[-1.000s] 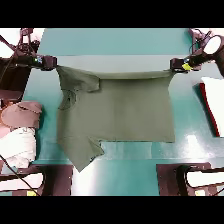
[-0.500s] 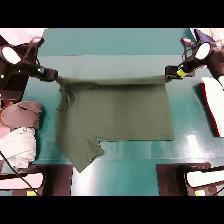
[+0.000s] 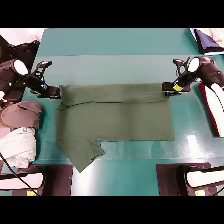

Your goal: Fold the shirts.

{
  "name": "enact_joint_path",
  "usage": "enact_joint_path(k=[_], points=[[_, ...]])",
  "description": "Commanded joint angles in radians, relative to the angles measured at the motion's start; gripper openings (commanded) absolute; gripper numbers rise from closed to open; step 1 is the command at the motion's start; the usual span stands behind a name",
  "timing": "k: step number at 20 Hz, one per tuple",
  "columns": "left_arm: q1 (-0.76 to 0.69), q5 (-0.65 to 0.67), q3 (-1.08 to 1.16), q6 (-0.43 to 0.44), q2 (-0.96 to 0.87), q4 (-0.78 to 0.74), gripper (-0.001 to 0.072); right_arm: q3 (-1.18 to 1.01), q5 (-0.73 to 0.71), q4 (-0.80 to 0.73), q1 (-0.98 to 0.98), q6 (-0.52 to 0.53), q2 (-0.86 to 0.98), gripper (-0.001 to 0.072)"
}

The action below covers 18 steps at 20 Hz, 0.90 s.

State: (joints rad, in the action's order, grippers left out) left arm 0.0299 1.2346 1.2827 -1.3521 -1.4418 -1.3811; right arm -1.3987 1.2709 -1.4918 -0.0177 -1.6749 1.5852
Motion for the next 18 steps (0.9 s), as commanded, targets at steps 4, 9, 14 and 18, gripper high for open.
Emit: enact_joint_path(k=[4, 9, 14, 18], points=[[-0.001, 0.130, -0.013, -0.082, 0.083, -0.027, 0.0501, 0.020, 0.121, 0.008, -0.001, 0.046, -0.061, 0.0459], [-0.002, 0.133, -0.338, -0.198, 0.391, 0.012, 0.0501, 0.023, 0.099, 0.008, -0.001, 0.045, -0.234, 0.0455], [-0.001, 0.111, -0.752, -0.275, 0.679, 0.117, 0.0501, 0.022, 0.059, 0.056, -0.001, 0.045, -0.314, 0.0454], [-0.002, 0.135, -0.882, -0.272, 0.734, 0.167, 0.0501, 0.022, 0.050, 0.087, -0.005, 0.045, -0.313, 0.0454]])
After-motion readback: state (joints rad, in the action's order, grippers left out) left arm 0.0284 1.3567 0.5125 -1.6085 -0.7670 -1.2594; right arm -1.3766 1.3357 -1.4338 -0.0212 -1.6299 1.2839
